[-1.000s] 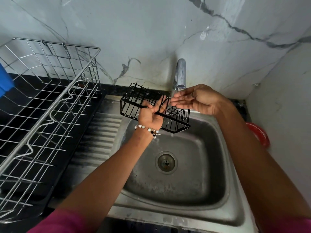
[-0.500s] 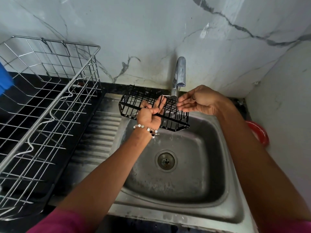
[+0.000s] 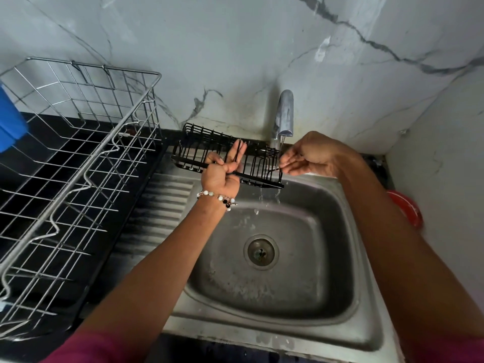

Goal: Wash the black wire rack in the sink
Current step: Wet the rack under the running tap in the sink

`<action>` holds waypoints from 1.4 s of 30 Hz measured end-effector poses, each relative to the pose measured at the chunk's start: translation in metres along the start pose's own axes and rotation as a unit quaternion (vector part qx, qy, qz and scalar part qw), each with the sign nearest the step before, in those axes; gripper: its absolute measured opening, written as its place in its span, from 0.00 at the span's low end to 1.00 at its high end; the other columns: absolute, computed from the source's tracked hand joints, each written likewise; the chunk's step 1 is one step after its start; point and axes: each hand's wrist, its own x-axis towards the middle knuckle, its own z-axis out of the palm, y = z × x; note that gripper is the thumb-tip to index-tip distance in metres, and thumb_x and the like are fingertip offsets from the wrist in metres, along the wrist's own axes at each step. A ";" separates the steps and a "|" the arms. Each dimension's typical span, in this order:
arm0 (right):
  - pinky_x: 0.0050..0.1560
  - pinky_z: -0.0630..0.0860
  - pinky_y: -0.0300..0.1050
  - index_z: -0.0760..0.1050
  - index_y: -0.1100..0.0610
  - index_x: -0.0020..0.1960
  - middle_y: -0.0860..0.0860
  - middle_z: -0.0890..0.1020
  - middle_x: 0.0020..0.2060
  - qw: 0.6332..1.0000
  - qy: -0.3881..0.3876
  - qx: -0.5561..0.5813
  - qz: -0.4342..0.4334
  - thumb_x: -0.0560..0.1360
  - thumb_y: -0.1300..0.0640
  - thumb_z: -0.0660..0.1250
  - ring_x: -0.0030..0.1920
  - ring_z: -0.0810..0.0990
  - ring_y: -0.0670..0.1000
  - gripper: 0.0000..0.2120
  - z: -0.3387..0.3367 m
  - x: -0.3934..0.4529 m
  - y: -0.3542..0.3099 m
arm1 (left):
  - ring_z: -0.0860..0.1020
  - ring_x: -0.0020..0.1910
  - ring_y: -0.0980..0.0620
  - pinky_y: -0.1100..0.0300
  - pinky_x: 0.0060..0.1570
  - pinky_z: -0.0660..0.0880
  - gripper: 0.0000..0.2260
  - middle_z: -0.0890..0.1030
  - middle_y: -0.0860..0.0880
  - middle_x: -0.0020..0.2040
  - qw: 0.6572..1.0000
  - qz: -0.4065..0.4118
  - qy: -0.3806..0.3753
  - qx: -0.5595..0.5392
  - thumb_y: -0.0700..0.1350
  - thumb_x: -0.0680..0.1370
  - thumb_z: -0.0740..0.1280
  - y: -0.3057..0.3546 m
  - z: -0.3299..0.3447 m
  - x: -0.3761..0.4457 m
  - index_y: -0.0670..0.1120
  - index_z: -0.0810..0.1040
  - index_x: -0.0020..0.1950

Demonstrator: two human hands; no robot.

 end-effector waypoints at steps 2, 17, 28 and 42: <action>0.53 0.80 0.51 0.77 0.72 0.54 0.66 0.82 0.49 1.000 -0.017 0.024 -0.003 0.78 0.72 0.56 0.51 0.83 0.60 0.12 0.004 0.000 -0.003 | 0.80 0.56 0.40 0.59 0.55 0.71 0.27 0.84 0.39 0.48 1.000 0.006 -0.001 0.005 0.21 0.70 0.47 0.001 0.000 0.000 0.47 0.68 0.23; 0.58 0.78 0.56 0.76 0.71 0.52 0.68 0.81 0.50 0.997 -0.015 0.069 0.020 0.78 0.73 0.54 0.52 0.82 0.63 0.12 0.004 -0.003 -0.002 | 0.82 0.53 0.40 0.54 0.65 0.70 0.27 0.84 0.39 0.49 0.999 0.023 -0.039 0.030 0.20 0.70 0.47 0.002 -0.009 0.001 0.47 0.70 0.23; 0.53 0.81 0.52 0.76 0.70 0.53 0.66 0.82 0.51 0.981 -0.034 0.182 -0.052 0.78 0.74 0.50 0.52 0.83 0.61 0.16 0.008 -0.002 -0.016 | 0.78 0.59 0.35 0.48 0.58 0.76 0.26 0.82 0.33 0.52 0.997 -0.045 -0.025 0.063 0.19 0.71 0.47 -0.002 -0.003 -0.012 0.49 0.69 0.42; 0.56 0.79 0.52 0.73 0.73 0.60 0.68 0.80 0.55 0.943 -0.052 0.323 -0.068 0.78 0.73 0.54 0.55 0.82 0.62 0.14 -0.007 -0.002 0.020 | 0.84 0.41 0.38 0.40 0.46 0.80 0.34 0.80 0.33 0.41 0.982 -0.143 -0.052 0.112 0.17 0.67 0.44 -0.017 -0.006 -0.040 0.48 0.75 0.53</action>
